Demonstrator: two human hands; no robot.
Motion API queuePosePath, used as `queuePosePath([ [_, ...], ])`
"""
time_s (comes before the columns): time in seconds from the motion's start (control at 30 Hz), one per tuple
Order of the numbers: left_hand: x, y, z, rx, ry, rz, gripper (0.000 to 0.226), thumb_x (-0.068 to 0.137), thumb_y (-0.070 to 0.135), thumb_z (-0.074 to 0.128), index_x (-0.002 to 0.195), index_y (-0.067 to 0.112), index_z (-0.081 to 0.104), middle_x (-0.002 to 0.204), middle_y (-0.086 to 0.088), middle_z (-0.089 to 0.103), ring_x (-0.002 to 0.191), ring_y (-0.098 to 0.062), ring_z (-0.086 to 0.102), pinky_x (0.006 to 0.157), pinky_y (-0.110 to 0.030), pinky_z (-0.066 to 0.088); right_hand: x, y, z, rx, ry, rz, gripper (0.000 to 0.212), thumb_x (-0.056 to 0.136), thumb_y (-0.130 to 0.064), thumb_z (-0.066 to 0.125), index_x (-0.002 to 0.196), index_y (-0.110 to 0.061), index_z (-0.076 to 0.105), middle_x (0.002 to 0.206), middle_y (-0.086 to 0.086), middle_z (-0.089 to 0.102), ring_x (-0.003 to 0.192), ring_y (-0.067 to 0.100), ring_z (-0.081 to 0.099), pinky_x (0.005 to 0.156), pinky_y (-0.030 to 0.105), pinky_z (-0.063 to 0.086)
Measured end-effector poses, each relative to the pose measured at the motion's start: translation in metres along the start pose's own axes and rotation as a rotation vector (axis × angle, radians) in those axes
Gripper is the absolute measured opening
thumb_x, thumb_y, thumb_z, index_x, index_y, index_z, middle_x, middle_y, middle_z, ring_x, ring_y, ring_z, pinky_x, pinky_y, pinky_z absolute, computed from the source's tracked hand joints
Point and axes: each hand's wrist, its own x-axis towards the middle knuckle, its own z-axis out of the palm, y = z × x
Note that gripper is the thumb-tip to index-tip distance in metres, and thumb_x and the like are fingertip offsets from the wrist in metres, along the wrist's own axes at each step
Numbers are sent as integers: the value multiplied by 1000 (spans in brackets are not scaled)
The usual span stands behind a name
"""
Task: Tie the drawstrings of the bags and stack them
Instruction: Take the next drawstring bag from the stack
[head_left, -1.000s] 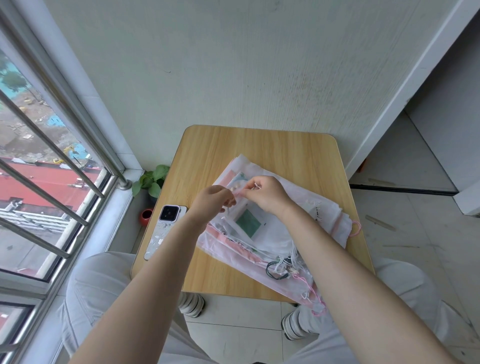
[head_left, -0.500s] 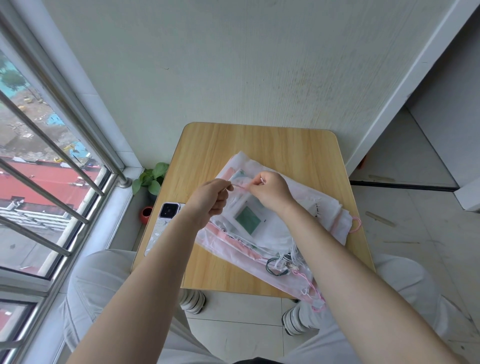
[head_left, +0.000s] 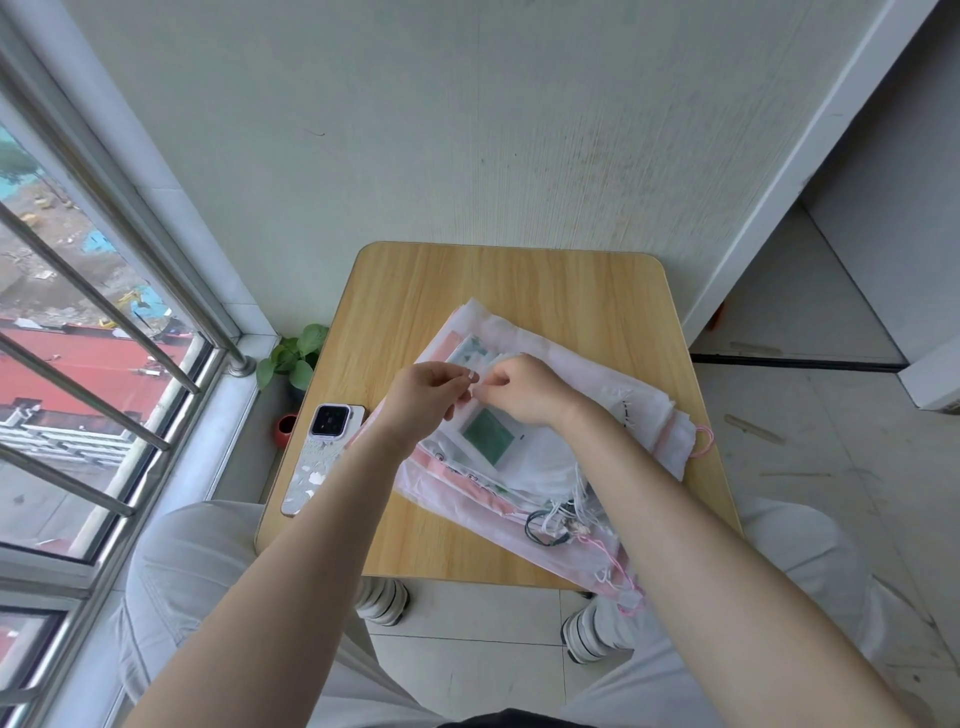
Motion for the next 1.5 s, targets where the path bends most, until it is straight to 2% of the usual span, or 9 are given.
queuePosePath([
  [0.1,1,-1,-2,190,-73,32,20,95,14,58,84,21,72,70,0,67,52,-5,50,54,-20,42,2,-3,-7,28,28,-1,27,93,-36,57,82,-12,63,86,-4,63,88,14,54,77,30,46],
  [0.27,0,5,0,340,-240,53,23,93,24,59,78,15,74,70,0,67,51,0,48,57,-16,40,5,-13,-7,142,42,0,22,95,-23,56,77,-11,51,67,-4,50,51,0,47,52,15,37],
  [0.33,0,6,-1,270,-232,25,25,92,28,62,82,9,75,71,-4,68,53,-6,48,60,-24,41,7,-14,-5,214,70,-13,20,94,-19,56,80,-6,59,68,-5,55,52,-5,51,48,7,37],
  [0.47,2,5,-11,-144,-210,-107,21,96,17,58,93,4,74,73,-5,65,56,-11,46,55,-22,39,8,-4,-4,330,155,-82,25,92,-14,63,116,-13,68,112,-3,68,106,8,61,89,17,48],
  [0.63,6,4,-17,-264,-289,-196,20,99,15,52,96,2,68,78,-8,63,60,-12,48,52,-21,36,3,5,4,425,137,-98,35,82,-6,74,116,-10,65,99,10,72,93,20,71,91,35,56],
  [0.77,8,4,-17,-401,-266,-357,20,98,12,50,100,4,68,73,-4,59,55,-11,45,47,-18,30,7,1,8,465,410,-25,68,82,-6,69,140,-27,39,104,-1,63,80,18,71,82,30,57],
  [0.87,7,2,-18,-410,-274,-424,21,98,12,49,102,2,67,71,-3,59,53,-10,43,48,-18,29,12,4,7,378,503,-21,46,84,-8,64,126,-22,51,103,-3,59,82,23,70,78,38,59],
  [1.0,7,4,-16,-403,-252,-429,19,97,10,50,102,-1,64,70,-5,59,51,-11,44,47,-20,30,12,2,13,166,207,-139,10,85,-13,70,94,-16,74,90,-7,71,89,13,67,81,30,56],
  [1.5,4,-1,-3,23,-199,-212,24,90,10,51,90,-7,69,71,-8,67,58,-15,52,60,-25,43,13,8,18,-255,79,-215,7,94,-10,55,89,-12,61,90,2,65,85,21,61,79,40,53],
])
